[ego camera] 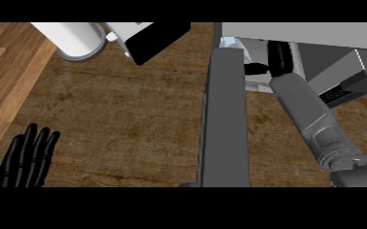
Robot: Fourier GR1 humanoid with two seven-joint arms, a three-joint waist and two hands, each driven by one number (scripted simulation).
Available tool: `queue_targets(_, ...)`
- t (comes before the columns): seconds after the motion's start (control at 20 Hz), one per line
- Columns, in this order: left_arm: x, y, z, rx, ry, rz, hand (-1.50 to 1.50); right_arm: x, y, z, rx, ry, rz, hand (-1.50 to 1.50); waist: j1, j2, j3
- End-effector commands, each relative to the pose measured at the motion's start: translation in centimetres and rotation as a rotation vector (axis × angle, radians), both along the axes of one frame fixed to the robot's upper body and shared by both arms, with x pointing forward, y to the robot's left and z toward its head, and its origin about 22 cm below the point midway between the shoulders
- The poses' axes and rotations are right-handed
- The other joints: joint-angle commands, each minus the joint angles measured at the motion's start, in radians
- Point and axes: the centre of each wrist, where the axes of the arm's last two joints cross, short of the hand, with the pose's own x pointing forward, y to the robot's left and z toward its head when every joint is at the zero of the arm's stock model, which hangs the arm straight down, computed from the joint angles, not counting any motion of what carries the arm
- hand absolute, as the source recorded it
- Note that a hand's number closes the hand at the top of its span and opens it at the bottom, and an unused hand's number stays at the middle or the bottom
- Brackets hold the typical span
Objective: Pick up the milk, place it into the microwave and close the microwave
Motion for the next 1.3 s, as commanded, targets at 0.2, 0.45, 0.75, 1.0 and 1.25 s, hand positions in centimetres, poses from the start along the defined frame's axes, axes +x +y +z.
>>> queue_targets(0.2, 0.9, -0.2, 0.4, 0.017, -0.020, 0.011, -1.50, 0.4, 1.9, 0.3, 0.017, 0.025, 0.071, -1.50, -0.016, 0.003, 0.001)
queue_targets(0.45, 0.2, -0.4, 0.1, 0.040, 0.016, -0.018, -1.50, -0.1, 2.3, -0.5, 0.059, 0.018, 0.017, -1.50, -0.015, -0.003, 0.001)
queue_targets(0.75, 0.4, -0.9, -0.9, 0.020, -0.001, 0.011, -1.50, -0.1, 1.8, -0.4, 0.083, -0.022, -0.031, -1.50, -0.029, -0.007, 0.000)
queue_targets(1.0, -0.2, -2.0, -0.9, 0.036, 0.019, -0.010, -1.50, 0.7, -0.6, 1.4, 0.078, -0.075, -0.062, -1.50, -0.024, -0.005, 0.001)
queue_targets(1.25, -0.1, -1.3, -0.7, 0.037, -0.008, 0.001, -1.50, 0.5, -2.4, 1.6, 0.097, -0.111, -0.081, -1.50, -0.034, -0.007, 0.000)
